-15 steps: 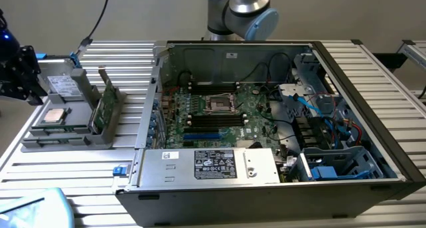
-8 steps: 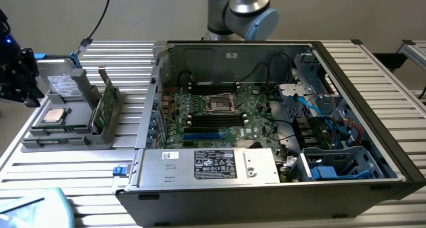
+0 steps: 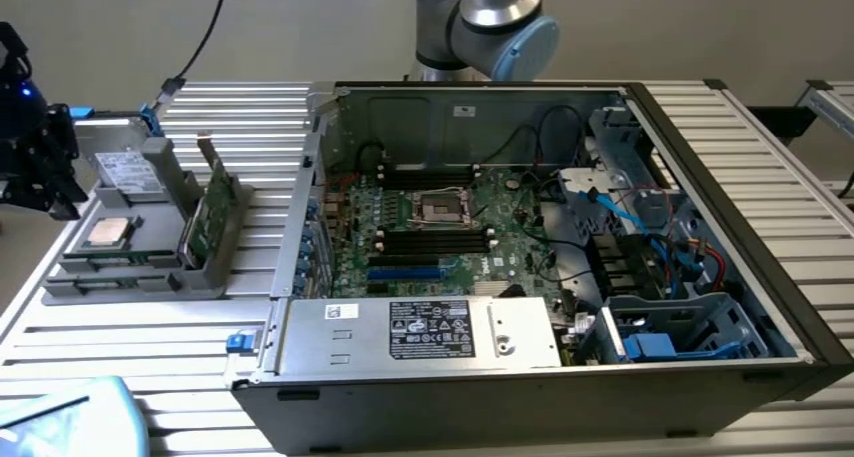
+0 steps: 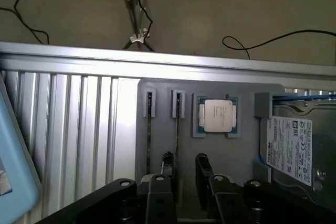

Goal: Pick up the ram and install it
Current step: 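Pick up the ram and move it above insertion slot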

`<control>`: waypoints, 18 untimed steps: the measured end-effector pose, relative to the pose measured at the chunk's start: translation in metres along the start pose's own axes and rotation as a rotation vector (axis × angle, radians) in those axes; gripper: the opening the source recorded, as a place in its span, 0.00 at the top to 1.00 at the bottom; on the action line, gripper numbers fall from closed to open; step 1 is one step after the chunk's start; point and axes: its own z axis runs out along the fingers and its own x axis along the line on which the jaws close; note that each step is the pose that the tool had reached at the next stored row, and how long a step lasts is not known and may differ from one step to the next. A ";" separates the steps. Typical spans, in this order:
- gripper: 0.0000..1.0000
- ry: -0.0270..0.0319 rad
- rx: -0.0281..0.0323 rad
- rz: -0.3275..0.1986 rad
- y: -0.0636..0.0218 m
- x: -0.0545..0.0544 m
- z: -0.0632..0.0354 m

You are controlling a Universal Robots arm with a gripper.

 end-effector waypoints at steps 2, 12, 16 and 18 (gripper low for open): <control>0.69 0.0059 -0.0080 0.002 -0.0010 0.000 0.0007; 0.69 0.0713 0.0271 0.007 -0.0035 -0.005 0.0029; 0.69 0.0740 0.0463 0.006 -0.0033 -0.005 0.0069; 0.69 0.0742 0.0469 0.006 -0.0035 -0.004 0.0103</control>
